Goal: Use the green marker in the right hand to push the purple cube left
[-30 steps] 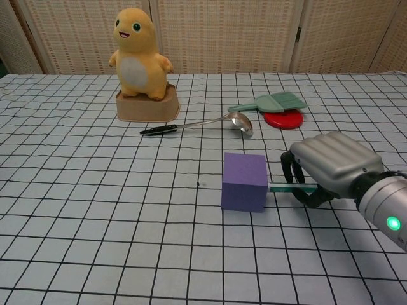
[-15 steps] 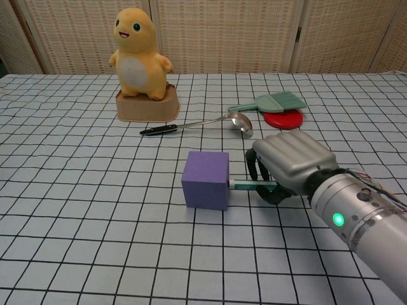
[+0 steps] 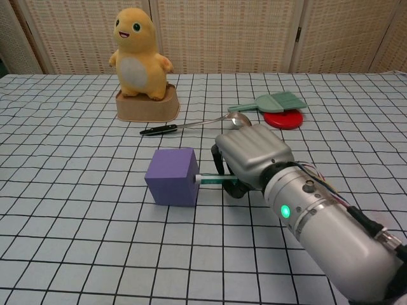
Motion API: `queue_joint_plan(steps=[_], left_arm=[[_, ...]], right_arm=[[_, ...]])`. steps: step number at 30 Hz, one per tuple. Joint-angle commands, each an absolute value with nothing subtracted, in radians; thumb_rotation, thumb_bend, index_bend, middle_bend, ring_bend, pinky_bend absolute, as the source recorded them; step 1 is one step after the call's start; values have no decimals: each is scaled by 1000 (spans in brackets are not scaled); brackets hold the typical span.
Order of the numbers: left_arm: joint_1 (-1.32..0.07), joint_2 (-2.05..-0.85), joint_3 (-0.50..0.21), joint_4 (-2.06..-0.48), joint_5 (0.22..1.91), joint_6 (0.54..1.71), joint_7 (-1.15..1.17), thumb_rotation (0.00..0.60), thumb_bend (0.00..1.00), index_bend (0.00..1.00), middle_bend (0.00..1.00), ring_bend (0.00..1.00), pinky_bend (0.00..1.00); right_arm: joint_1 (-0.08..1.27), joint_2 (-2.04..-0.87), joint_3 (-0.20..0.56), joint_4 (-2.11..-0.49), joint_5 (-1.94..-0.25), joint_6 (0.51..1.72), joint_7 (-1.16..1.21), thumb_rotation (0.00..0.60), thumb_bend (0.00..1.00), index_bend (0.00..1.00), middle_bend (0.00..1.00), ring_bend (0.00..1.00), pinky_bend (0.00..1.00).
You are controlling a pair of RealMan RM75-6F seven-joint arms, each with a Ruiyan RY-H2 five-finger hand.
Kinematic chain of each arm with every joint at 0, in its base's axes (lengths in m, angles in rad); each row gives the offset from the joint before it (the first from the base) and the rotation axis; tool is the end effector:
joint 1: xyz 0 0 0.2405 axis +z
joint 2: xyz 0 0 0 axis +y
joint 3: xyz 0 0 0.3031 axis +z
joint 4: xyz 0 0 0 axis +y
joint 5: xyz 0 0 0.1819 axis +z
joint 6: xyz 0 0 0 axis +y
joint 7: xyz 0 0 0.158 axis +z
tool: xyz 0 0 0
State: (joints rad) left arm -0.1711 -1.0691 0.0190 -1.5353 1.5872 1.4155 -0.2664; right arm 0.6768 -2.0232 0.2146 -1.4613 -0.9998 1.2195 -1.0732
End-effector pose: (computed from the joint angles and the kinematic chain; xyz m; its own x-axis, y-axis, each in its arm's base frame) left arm -0.3392 0.2130 0.2051 0.2876 0.1246 0.9496 0.9531 -0.1351 -0.2709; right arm -0.1137 -0.3096 -0.1129 0.6439 -0.1489 0.7505 -0.7437 -0.3522 0.5682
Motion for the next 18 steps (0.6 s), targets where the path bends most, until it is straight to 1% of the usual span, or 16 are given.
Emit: queue_joint_plan(steps=[1, 18], left_arm=[[-173, -1069, 19, -1534, 1586, 1411, -269, 600, 484, 38, 13, 0, 87], [-172, -1063, 17, -1526, 1577, 1407, -288, 600, 483, 38, 13, 0, 87]], right_arm=[[701, -2049, 229, -1438, -990, 1212, -1091, 600, 412, 1000, 910, 625, 371], [827, -2200, 333, -1284, -934, 1181, -1115, 600, 413, 1000, 910, 626, 371]])
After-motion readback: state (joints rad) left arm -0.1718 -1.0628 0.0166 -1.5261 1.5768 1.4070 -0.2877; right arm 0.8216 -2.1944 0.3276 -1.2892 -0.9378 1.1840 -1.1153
